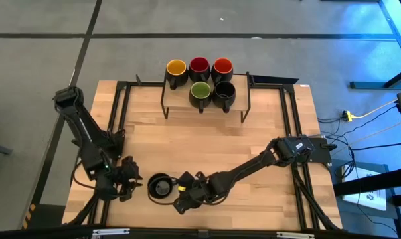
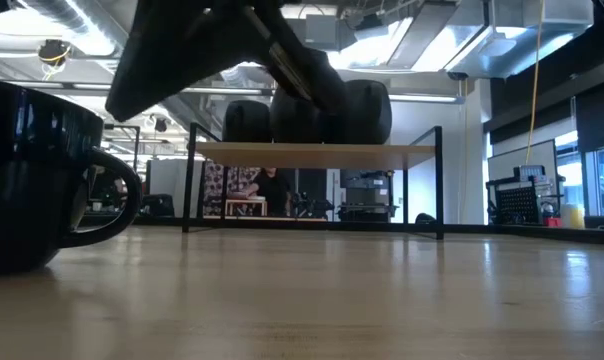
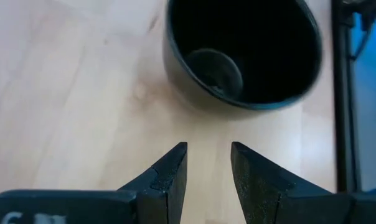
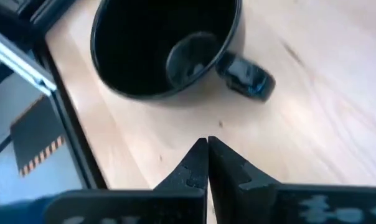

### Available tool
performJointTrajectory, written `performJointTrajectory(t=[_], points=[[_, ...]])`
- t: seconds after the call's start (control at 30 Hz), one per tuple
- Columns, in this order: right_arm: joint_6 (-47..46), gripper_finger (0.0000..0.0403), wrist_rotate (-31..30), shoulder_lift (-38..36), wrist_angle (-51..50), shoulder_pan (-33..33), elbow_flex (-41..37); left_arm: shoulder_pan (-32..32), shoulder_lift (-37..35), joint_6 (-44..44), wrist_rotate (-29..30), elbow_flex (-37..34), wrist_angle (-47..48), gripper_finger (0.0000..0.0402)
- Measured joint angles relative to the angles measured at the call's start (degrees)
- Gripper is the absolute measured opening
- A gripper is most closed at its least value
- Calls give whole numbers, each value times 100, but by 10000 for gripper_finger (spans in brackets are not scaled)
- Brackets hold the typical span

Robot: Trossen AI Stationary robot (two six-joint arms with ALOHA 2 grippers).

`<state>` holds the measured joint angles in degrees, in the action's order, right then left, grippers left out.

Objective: Place coffee mugs
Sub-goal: Put the black mug on the shelf

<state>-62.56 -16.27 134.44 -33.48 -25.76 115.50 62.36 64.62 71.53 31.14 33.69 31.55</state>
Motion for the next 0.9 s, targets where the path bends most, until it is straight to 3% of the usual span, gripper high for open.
performJointTrajectory(t=[0.17, 0.37, 0.5, 0.63, 0.9], points=[[158, 28, 873, -21, -88, 230, -2, 215, -10, 16, -113, 0, -3, 118], [969, 133, 1374, -63, -363, 433, -13, 318, -13, 168, -317, 0, -8, 118], [1880, 201, 1071, -121, -417, 448, 3, 392, -13, 184, -365, 0, -52, 118], [2565, 241, 529, -83, -380, 403, -9, 449, -13, 161, -345, 2, -70, 118], [3385, 239, 547, 11, -183, 474, -10, 447, -13, 110, -287, 2, -61, 118]])
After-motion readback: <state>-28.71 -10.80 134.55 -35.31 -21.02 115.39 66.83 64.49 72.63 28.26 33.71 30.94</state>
